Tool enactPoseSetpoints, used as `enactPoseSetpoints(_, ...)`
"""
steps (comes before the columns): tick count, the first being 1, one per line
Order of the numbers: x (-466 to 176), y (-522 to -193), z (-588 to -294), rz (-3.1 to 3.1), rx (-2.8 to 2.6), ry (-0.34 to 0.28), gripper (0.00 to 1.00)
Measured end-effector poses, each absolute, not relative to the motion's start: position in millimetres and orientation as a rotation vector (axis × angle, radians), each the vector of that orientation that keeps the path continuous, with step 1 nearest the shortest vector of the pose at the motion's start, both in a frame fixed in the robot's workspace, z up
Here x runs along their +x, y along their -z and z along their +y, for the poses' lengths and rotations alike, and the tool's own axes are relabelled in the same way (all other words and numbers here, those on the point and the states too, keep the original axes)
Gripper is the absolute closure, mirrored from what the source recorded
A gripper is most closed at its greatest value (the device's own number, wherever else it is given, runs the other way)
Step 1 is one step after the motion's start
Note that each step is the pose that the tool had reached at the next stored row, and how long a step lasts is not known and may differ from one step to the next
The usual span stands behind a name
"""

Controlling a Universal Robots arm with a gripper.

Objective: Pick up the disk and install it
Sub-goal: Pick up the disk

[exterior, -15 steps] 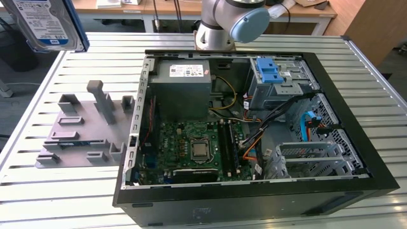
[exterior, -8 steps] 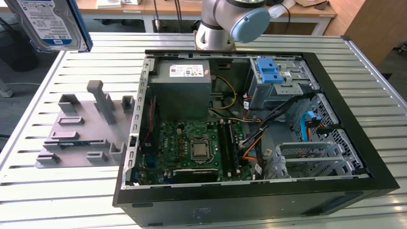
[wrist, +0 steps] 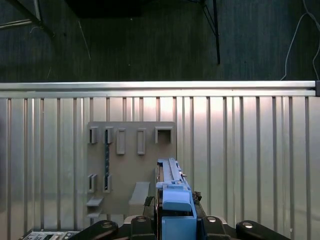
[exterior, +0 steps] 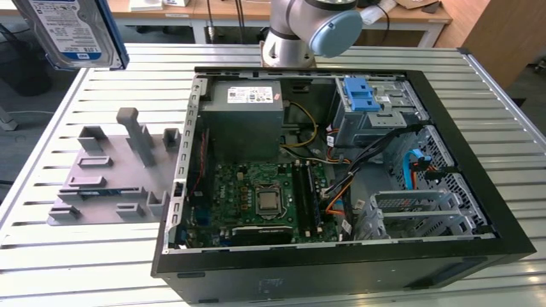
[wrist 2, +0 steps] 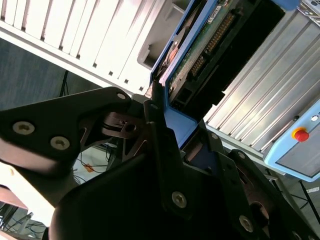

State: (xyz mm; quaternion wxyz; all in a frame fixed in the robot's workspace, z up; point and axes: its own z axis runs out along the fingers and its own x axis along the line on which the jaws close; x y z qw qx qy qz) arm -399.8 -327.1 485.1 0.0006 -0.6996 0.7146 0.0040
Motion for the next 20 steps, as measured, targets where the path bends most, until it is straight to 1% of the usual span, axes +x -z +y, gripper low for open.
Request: enactPoseSetpoints(20,-383.9,-485.1,-342.2,2.244,-2.197,-0.013,0.64)
